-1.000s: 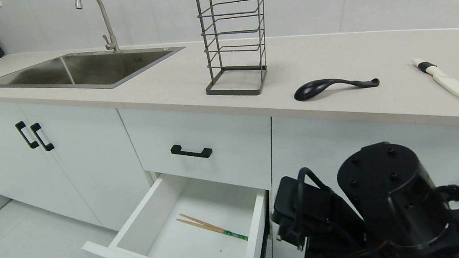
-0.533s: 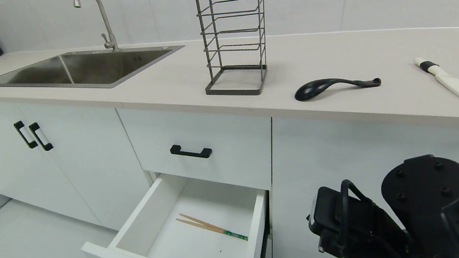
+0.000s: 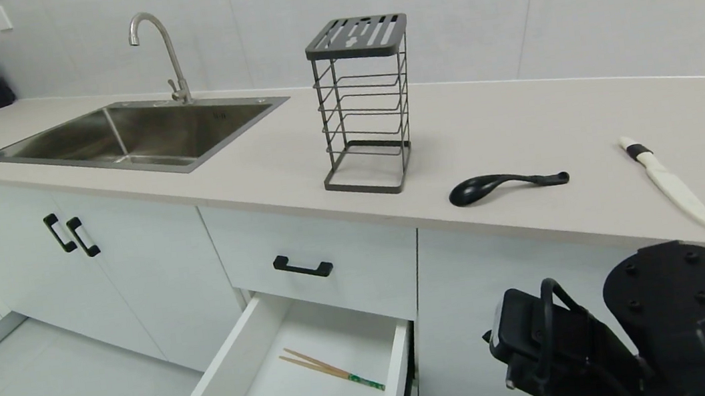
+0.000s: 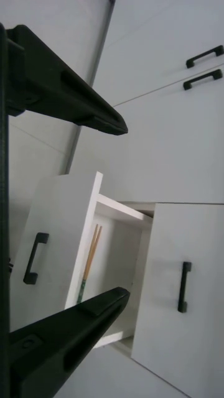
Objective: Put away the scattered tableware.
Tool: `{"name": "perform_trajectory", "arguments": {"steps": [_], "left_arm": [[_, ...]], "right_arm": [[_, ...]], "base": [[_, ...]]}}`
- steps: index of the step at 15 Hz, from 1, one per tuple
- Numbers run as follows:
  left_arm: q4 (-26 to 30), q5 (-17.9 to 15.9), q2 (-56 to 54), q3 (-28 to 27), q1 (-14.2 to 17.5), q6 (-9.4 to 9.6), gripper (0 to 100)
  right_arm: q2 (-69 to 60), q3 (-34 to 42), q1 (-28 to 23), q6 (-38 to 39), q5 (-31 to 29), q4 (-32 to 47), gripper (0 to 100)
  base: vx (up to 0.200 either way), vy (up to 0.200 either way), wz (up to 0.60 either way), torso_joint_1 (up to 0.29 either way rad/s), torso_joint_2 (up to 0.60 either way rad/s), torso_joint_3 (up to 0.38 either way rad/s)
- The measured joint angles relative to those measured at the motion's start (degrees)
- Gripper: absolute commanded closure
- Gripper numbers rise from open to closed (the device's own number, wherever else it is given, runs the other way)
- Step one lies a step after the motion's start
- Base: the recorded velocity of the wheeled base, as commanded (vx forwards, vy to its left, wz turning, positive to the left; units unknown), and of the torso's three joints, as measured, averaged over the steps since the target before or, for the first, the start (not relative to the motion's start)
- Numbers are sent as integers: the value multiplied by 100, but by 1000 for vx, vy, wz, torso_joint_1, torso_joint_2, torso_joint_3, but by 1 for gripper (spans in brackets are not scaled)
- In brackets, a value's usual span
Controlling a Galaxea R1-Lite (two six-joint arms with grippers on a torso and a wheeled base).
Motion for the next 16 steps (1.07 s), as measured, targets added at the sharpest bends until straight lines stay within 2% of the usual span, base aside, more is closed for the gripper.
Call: {"name": "perform_trajectory", "arguments": {"steps": [4,8,16], "left_arm": [[-2,0,0,0,0,0,0],[-2,0,0,0,0,2,0],[-2,0,0,0,0,0,0]], "right_arm": [[26,33,-5,-6,10,-2,0],[135,24,-62,-20,-1,-2,0],[555,-293,-151,-50,33,-11,0]], "base": [[0,0,0,144,-486,-217],[0,0,0,372,-483,-238],[0,0,0,284,-529,-253]]}}
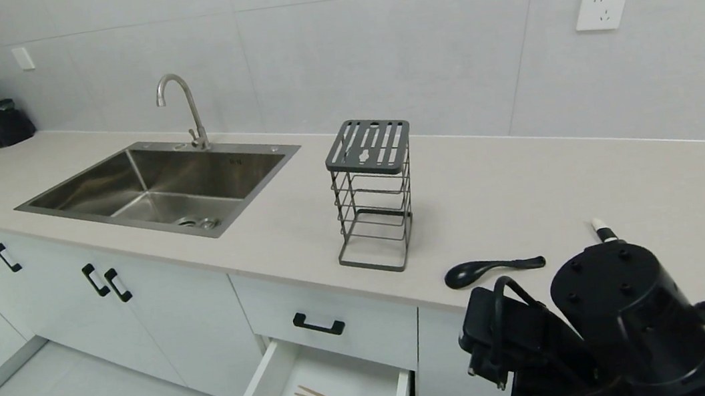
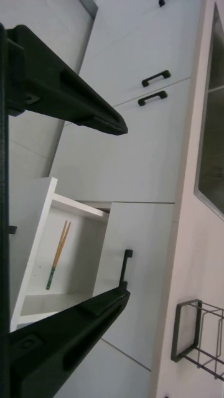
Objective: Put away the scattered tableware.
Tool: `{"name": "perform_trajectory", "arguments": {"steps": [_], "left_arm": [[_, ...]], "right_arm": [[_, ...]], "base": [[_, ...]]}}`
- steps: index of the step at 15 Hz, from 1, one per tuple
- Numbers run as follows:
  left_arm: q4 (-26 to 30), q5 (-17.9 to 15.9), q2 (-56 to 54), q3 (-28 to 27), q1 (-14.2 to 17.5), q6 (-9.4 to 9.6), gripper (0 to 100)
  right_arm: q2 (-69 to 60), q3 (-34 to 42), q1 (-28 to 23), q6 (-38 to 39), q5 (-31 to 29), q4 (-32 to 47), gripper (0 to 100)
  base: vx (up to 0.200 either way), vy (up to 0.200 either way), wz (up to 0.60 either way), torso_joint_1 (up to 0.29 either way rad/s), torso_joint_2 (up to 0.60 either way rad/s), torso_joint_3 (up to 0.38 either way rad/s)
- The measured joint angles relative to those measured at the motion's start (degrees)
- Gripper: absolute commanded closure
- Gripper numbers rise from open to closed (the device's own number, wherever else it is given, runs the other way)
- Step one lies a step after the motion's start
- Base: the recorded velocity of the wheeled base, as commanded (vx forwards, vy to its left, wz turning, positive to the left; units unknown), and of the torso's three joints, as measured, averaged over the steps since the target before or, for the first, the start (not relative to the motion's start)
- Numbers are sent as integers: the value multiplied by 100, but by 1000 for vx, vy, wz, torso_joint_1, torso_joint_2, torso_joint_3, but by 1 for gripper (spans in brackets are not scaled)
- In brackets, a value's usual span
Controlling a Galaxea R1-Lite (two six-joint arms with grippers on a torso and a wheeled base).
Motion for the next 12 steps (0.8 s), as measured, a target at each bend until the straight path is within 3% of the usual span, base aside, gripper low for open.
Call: {"name": "perform_trajectory", "arguments": {"steps": [5,12], "left_arm": [[0,0,0,0,0,2,0],[0,0,0,0,0,0,0]], "right_arm": [[276,-239,-105,6,177,5,0],[1023,-1065,-684,-829,980,55,0]], "base": [[0,0,0,271,-524,-255],[0,0,0,18,-38,-19]]}}
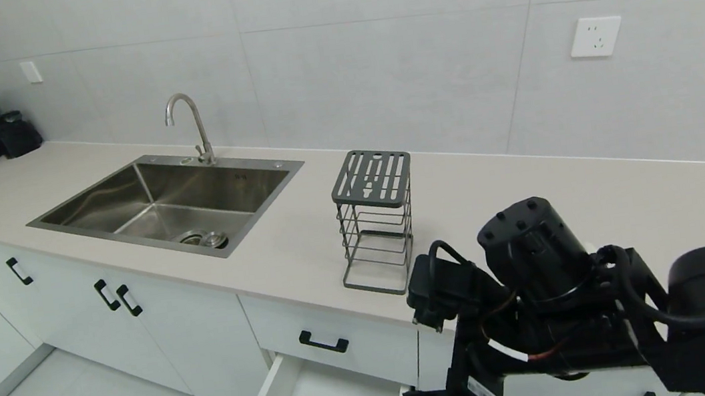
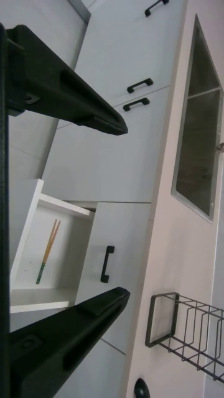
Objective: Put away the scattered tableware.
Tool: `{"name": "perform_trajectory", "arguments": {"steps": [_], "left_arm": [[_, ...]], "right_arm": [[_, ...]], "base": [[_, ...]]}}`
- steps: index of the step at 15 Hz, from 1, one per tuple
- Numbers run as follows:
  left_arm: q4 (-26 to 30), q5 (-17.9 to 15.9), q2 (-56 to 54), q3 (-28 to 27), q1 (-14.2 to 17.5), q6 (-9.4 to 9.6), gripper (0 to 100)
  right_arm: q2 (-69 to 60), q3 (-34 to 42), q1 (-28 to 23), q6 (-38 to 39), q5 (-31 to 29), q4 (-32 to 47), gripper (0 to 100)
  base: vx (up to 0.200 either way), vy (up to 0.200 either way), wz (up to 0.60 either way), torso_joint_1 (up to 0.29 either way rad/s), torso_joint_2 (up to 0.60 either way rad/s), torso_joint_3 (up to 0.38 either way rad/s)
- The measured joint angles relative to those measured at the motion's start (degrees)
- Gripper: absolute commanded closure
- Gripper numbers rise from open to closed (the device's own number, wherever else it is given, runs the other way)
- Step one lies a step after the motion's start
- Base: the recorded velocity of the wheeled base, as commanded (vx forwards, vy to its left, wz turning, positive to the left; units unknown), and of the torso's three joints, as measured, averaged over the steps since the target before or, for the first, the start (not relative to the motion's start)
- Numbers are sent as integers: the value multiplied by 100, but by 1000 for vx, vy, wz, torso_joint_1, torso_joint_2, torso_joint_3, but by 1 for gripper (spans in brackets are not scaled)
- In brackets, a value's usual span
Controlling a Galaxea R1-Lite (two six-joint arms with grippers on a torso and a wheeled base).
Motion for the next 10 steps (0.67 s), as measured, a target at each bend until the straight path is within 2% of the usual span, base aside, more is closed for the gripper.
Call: {"name": "perform_trajectory", "arguments": {"steps": [2,4,7,10], "left_arm": [[0,0,0,0,0,0,0],[0,0,0,0,0,2,0],[0,0,0,0,0,2,0],[0,0,0,0,0,2,0]], "right_arm": [[101,-41,-311,377,190,35,0],[44,16,-634,1297,268,22,0],[-33,313,-1243,1262,222,-93,0],[-48,517,-1882,834,206,-162,0]], "base": [[0,0,0,0,0,0],[0,0,0,0,0,0],[0,0,0,0,0,0],[0,0,0,0,0,0]]}}
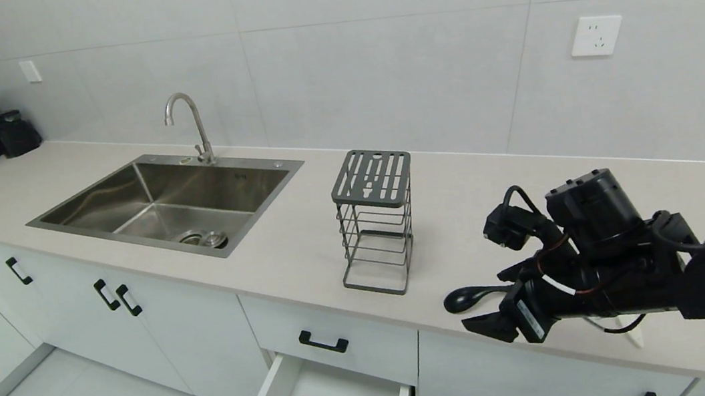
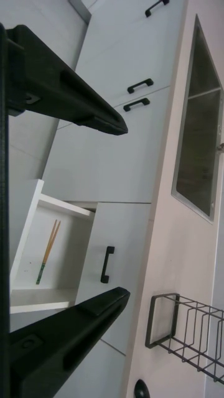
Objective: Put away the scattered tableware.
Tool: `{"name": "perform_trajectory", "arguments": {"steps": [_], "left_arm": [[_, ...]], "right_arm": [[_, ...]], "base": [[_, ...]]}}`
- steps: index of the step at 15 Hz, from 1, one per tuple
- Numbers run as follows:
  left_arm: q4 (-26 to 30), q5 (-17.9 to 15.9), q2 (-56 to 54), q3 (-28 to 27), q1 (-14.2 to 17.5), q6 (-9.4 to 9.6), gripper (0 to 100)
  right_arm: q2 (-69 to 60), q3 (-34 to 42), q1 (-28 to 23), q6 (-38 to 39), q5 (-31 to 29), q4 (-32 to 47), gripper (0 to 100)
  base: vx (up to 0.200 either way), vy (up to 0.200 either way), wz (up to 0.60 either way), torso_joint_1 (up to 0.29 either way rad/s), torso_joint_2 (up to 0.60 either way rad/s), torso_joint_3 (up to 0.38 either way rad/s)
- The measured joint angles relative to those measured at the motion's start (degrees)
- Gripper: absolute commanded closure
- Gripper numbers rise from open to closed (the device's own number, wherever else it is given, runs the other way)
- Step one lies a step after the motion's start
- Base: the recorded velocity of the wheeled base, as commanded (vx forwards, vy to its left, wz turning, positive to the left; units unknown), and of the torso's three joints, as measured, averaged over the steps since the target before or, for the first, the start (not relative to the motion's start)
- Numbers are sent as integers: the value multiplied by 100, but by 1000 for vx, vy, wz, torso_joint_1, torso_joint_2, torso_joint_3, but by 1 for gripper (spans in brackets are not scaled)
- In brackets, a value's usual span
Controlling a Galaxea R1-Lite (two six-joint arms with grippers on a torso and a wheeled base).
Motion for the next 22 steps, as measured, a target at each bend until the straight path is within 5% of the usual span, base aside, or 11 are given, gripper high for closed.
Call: {"name": "perform_trajectory", "arguments": {"steps": [5,22], "left_arm": [[0,0,0,0,0,0,0],[0,0,0,0,0,0,0]], "right_arm": [[284,-46,-588,-517,5,-57,0],[1913,-967,-1009,-1073,-22,-235,0]], "base": [[0,0,0,0,0,0],[0,0,0,0,0,0]]}}
